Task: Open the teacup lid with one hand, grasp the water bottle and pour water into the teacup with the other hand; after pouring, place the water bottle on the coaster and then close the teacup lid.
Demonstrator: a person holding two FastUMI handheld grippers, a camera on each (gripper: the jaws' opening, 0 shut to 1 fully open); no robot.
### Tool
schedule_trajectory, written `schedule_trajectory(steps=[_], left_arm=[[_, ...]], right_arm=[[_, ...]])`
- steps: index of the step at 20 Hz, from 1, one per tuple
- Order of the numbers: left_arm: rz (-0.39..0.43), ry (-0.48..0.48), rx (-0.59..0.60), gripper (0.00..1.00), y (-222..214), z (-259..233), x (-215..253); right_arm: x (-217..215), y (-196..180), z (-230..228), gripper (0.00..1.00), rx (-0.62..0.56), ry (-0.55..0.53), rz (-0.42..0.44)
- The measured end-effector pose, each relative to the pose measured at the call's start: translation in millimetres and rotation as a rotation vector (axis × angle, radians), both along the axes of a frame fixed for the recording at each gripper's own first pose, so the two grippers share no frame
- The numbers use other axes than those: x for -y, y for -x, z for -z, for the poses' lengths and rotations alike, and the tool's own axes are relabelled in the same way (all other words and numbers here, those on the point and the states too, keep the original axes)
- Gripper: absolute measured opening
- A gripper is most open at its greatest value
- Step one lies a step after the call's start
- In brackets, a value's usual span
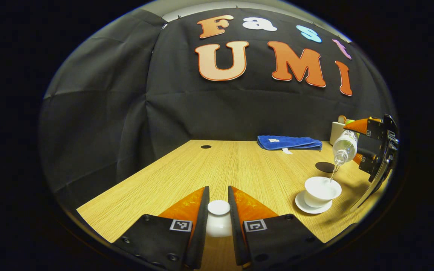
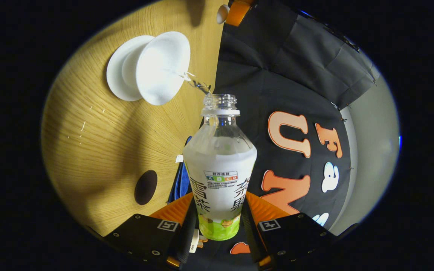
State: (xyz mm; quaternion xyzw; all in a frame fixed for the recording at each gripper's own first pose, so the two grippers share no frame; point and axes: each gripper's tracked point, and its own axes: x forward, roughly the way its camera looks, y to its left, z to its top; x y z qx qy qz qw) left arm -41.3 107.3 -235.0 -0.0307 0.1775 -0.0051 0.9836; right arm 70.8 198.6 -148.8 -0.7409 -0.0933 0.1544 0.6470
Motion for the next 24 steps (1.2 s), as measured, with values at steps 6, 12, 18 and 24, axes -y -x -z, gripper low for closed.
schedule_trajectory(steps=[6,12,18,24], left_arm=[[0.012,-0.005,0.001,0.36,-1,-3,4],[0.022,-0.014,0.006,0.36,-1,-5,6],[0.036,-0.015,0.006,0.36,-2,-6,12],[0.041,-0.019,0.001,0.36,1,-4,12]], right_arm=[[-3,-5,-24,0.65,0.073,0.045,-0.033],[-4,-12,-52,0.62,0.156,0.080,-0.065],[-14,-11,-59,0.62,0.208,0.129,-0.089],[-22,-7,-58,0.62,0.251,0.187,-0.132]])
